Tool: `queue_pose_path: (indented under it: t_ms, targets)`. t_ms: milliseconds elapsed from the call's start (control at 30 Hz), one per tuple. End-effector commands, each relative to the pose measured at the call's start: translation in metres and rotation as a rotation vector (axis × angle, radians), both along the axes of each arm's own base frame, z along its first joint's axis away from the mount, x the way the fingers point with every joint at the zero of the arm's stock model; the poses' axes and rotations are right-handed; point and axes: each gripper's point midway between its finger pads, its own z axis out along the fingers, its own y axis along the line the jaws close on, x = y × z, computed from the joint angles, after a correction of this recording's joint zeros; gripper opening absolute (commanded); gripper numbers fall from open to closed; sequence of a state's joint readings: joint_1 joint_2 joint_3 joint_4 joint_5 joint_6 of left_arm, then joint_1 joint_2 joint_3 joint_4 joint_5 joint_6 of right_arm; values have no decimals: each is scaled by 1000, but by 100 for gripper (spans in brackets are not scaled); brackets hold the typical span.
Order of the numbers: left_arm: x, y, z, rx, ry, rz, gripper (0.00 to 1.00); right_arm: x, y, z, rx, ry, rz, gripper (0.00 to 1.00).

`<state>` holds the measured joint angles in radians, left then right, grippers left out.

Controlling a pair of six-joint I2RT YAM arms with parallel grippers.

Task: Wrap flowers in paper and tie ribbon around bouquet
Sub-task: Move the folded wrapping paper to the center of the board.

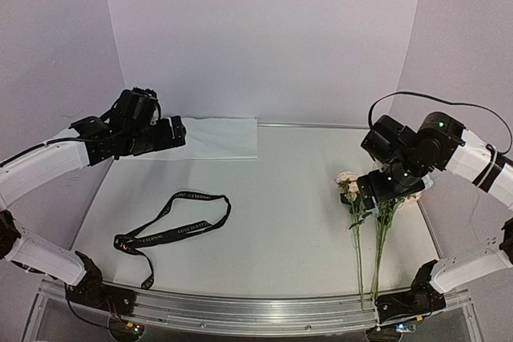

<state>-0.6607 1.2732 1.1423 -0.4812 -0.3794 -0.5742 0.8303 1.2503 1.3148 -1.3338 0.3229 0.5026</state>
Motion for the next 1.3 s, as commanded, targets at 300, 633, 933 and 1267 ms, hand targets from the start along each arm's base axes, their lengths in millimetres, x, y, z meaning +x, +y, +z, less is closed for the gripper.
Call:
queue_pose_path:
  t_ms: [300,633,933,1267]
  targets:
    - [93,130,-61,-169,113,455,100,-18,-15,-16,-65,83,10,98]
    - [182,190,-109,-215,116,500,92,-12,-4,-24,-9,60,18,98]
    - [257,179,-157,-197,164,442,94,-13,-4,-23,13,54,15,98]
    - [278,165,-199,-260,235,407,95,-17,-7,-26,19,55,6,98]
